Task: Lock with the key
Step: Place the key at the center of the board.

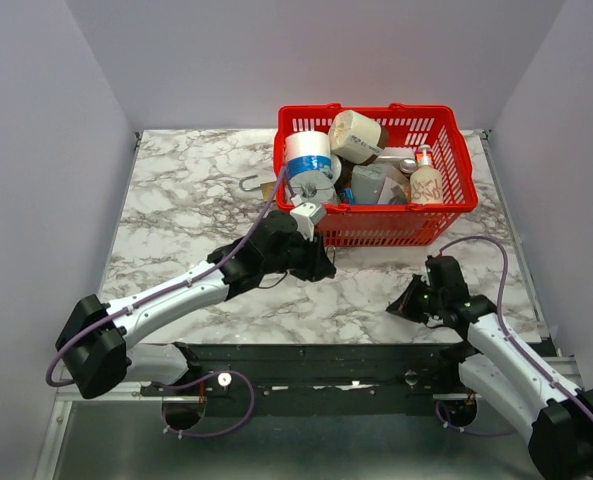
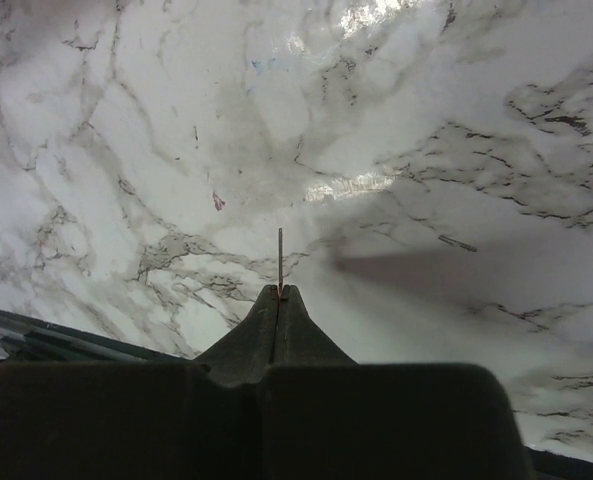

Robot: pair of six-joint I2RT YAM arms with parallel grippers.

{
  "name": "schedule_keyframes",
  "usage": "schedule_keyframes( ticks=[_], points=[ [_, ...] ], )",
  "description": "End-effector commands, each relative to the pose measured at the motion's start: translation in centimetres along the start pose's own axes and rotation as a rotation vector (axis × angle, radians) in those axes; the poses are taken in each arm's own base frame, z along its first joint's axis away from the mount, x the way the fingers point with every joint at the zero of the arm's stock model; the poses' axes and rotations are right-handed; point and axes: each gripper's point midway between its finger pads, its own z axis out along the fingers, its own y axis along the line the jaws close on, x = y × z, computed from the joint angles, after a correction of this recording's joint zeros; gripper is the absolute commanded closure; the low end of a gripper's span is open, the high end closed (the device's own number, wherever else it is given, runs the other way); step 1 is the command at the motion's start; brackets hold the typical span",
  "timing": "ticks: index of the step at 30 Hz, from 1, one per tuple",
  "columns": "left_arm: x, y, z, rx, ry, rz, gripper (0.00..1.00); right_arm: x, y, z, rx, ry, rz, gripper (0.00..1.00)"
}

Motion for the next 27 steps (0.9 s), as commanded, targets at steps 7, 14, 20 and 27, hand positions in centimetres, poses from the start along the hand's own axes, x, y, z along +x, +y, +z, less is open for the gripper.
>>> schedule_keyframes(
  ticks=[7, 14, 20, 27],
  points=[
    [-1.6, -0.1, -1.0, 0.007, -0.071, -0.079, 1.0, -1.1, -0.3, 1.6, 0.012, -0.04, 0.026, 0.94],
    [-1.6, 0.0, -0.9, 0.009, -0.065, -0.095, 1.0, -0.8, -1.6, 1.3, 0.083, -0.033, 0.037, 0.54],
    [-0.4, -0.1, -0.8, 0.019, -0.03, -0.024, 1.0, -0.8, -1.4, 0.1, 0.1, -0.029, 0.038, 0.25],
    [3.0, -2.3, -0.3, 0.037, 0.103, 0.173, 1.0, -2.1, 1.4, -2.5, -0.019, -0.087, -0.072, 0.07]
  ],
)
